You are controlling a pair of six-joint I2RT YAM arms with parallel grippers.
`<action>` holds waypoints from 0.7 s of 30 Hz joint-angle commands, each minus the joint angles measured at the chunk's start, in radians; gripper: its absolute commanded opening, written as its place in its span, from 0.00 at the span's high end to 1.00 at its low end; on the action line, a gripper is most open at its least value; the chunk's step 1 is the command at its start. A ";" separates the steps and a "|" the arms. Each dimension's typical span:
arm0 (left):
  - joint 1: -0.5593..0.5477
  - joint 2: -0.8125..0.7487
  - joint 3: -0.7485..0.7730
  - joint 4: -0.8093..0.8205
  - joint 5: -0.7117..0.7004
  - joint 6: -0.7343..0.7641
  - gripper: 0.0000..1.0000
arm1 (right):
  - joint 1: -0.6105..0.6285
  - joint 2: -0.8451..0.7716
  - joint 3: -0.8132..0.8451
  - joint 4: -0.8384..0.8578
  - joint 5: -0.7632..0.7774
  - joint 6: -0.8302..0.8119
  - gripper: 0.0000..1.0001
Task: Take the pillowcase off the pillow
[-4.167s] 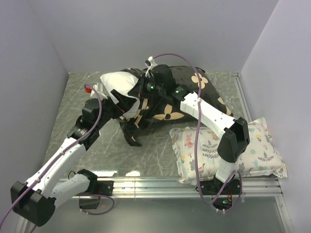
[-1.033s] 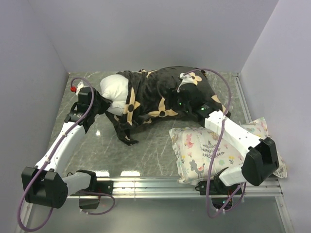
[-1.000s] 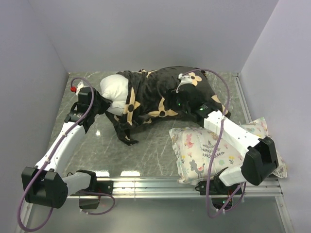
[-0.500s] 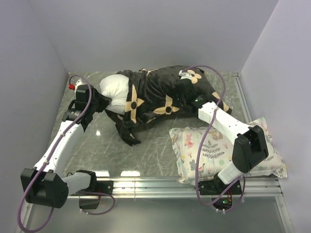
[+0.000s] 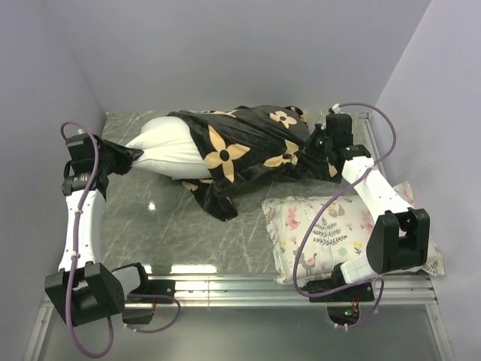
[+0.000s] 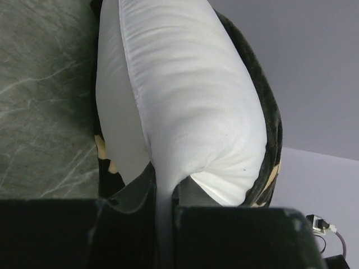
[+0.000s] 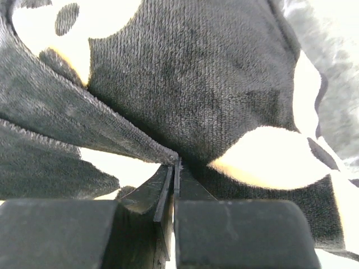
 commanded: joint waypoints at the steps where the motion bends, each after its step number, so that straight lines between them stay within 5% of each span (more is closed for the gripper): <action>1: 0.069 -0.059 -0.017 0.146 -0.115 0.005 1.00 | -0.025 -0.053 -0.019 0.016 0.210 -0.035 1.00; 4: 0.023 -0.094 -0.091 0.147 -0.133 0.019 1.00 | 0.040 -0.108 -0.059 0.036 0.197 -0.061 1.00; 7: 0.014 -0.138 -0.164 0.133 -0.144 0.031 0.99 | 0.130 -0.181 -0.045 0.019 0.197 -0.105 0.77; 8: 0.014 -0.151 -0.184 0.118 -0.148 0.042 0.83 | 0.164 -0.194 -0.025 -0.016 0.244 -0.119 0.60; 11: 0.014 -0.233 -0.221 0.071 -0.176 0.063 0.40 | 0.267 -0.233 0.036 -0.010 0.223 -0.170 0.38; 14: 0.012 -0.302 -0.208 0.000 -0.271 0.089 0.28 | 0.339 -0.210 0.088 0.021 0.191 -0.216 0.30; 21: -0.038 -0.310 -0.065 -0.069 -0.355 0.158 0.24 | 0.446 0.075 0.352 0.004 0.183 -0.346 0.25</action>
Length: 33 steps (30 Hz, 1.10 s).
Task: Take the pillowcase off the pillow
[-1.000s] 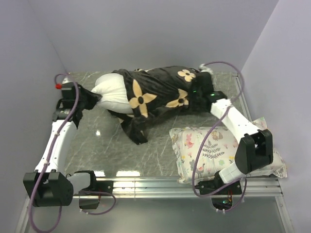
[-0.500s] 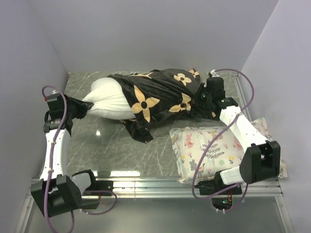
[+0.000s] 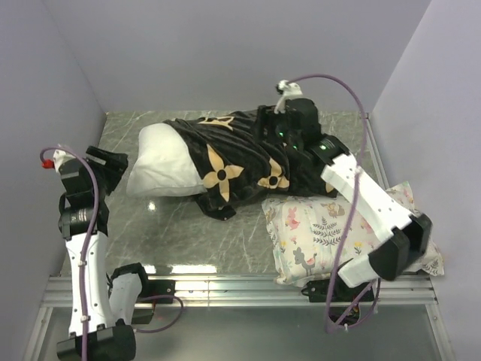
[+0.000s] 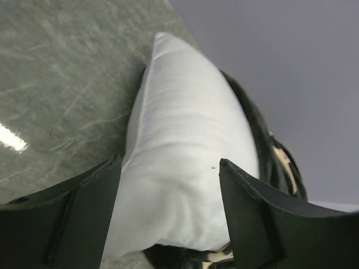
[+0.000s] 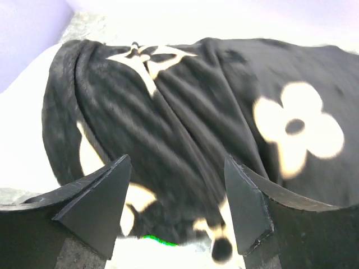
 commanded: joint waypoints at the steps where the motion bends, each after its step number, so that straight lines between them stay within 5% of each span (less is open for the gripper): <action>1: -0.058 0.070 0.126 -0.015 -0.062 0.061 0.24 | 0.039 0.159 0.128 -0.003 0.037 -0.105 0.25; 6: -0.254 0.312 0.277 -0.018 -0.142 0.117 0.19 | 0.102 0.349 0.276 0.011 0.112 -0.125 0.20; 7: -0.272 0.361 0.324 -0.025 -0.121 0.130 0.06 | 0.110 0.374 0.291 0.011 0.129 -0.122 0.19; 9: -0.315 0.475 0.346 -0.034 -0.087 0.134 0.01 | 0.135 0.444 0.337 -0.011 0.144 -0.120 0.19; 17: -0.384 0.446 -0.017 0.184 -0.047 0.019 0.02 | 0.156 0.429 0.132 0.040 0.203 -0.033 0.29; 19: -0.389 0.467 -0.085 0.216 -0.038 -0.014 0.10 | 0.156 0.412 0.112 0.040 0.196 -0.015 0.52; 21: -0.392 0.485 -0.131 0.236 -0.027 -0.039 0.19 | 0.156 0.400 0.106 0.029 0.192 0.010 0.87; 22: -0.394 0.496 -0.148 0.262 -0.029 -0.046 0.31 | 0.156 0.385 0.093 0.029 0.186 0.015 0.89; 23: -0.395 0.498 -0.164 0.274 -0.033 -0.056 0.41 | 0.158 0.374 0.089 0.029 0.183 0.013 0.87; 25: -0.397 0.501 -0.212 0.313 -0.035 -0.076 0.70 | 0.158 0.343 0.084 0.037 0.181 0.004 0.66; 26: -0.397 0.502 -0.229 0.330 -0.029 -0.080 0.80 | 0.159 0.336 0.087 0.044 0.181 -0.014 0.44; 27: -0.398 0.504 -0.253 0.339 -0.026 -0.091 0.99 | 0.161 0.330 0.090 0.063 0.180 -0.024 0.36; 33: -0.440 0.513 -0.296 0.347 -0.062 -0.100 1.00 | 0.219 0.400 0.245 0.058 0.198 -0.142 0.19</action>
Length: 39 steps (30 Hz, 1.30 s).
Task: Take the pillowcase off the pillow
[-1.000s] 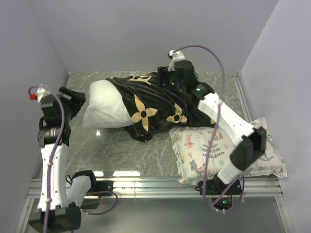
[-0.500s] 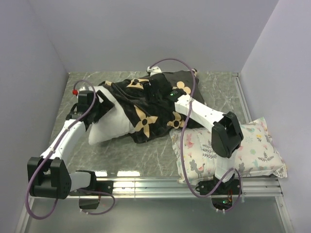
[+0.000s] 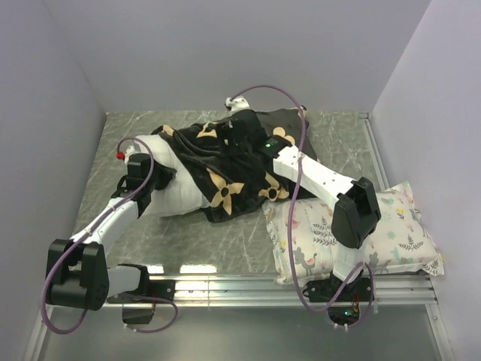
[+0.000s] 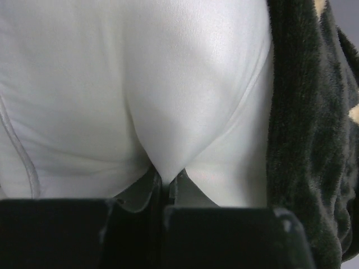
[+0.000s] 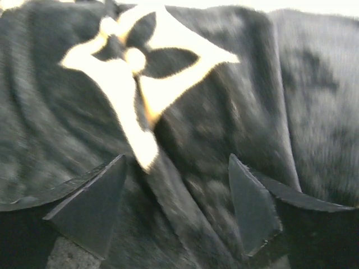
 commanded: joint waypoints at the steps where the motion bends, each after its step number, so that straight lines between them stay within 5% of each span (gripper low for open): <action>1: -0.044 0.051 -0.081 -0.160 0.006 0.000 1.00 | 0.047 0.055 0.147 0.011 0.048 -0.105 0.18; 10: -0.074 -0.017 -0.102 -0.207 -0.028 0.003 1.00 | 0.110 0.406 0.615 -0.207 0.194 -0.139 0.14; 16: -0.074 -0.072 -0.098 -0.238 -0.040 0.006 1.00 | 0.092 0.449 0.688 -0.318 0.332 -0.081 0.15; 19: -0.074 -0.083 -0.101 -0.241 -0.043 0.001 1.00 | 0.060 0.423 0.654 -0.327 0.314 -0.070 0.26; 21: -0.074 -0.102 -0.104 -0.244 -0.048 -0.005 1.00 | 0.044 0.411 0.637 -0.335 0.312 -0.064 0.72; 23: -0.074 -0.115 -0.104 -0.253 -0.055 -0.008 1.00 | 0.018 0.393 0.625 -0.344 0.317 -0.057 1.00; 30: -0.074 -0.205 -0.080 -0.348 -0.120 -0.013 1.00 | -0.168 0.273 0.551 -0.380 0.348 0.041 1.00; 36: -0.057 -0.331 -0.027 -0.475 -0.221 0.015 1.00 | -0.420 0.166 0.411 -0.349 0.169 0.163 1.00; 39: -0.038 -0.357 -0.024 -0.486 -0.223 0.012 1.00 | -0.437 0.112 0.320 -0.287 0.102 0.183 1.00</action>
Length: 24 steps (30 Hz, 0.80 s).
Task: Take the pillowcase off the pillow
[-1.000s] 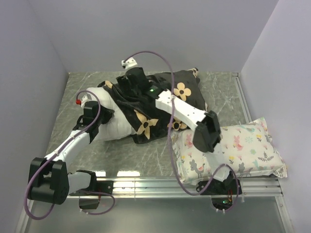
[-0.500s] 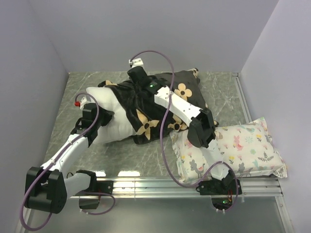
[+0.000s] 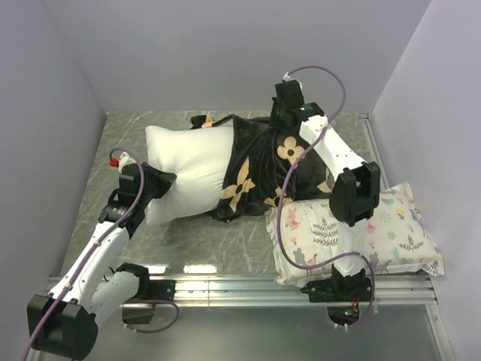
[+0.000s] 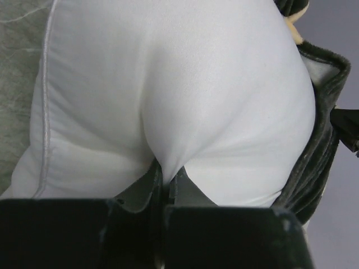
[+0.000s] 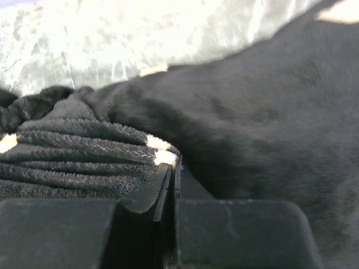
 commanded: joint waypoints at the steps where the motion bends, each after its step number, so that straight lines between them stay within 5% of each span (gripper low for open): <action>1: 0.053 -0.018 -0.004 -0.248 -0.144 0.039 1.00 | -0.087 -0.118 -0.078 0.060 0.097 0.001 1.00; 8: 0.101 0.058 0.110 -0.238 -0.159 0.051 1.00 | 0.100 -0.169 -0.179 0.155 0.042 -0.092 1.00; 9: 0.104 0.072 0.127 -0.238 -0.161 0.052 1.00 | 0.116 -0.175 -0.182 0.149 0.050 -0.096 0.95; 10: 0.110 0.083 0.148 -0.241 -0.161 0.056 1.00 | 0.126 -0.180 -0.184 0.146 0.043 -0.106 0.77; 14: 0.113 0.143 0.249 -0.256 -0.169 0.088 1.00 | 0.160 -0.270 -0.237 0.164 0.039 -0.126 0.32; 16: 0.116 0.167 0.271 -0.253 -0.166 0.095 1.00 | 0.177 -0.362 -0.291 0.183 0.069 -0.143 0.24; 24: 0.125 0.199 0.285 -0.221 -0.123 0.118 1.00 | 0.237 -0.783 -0.689 0.207 0.101 -0.102 0.17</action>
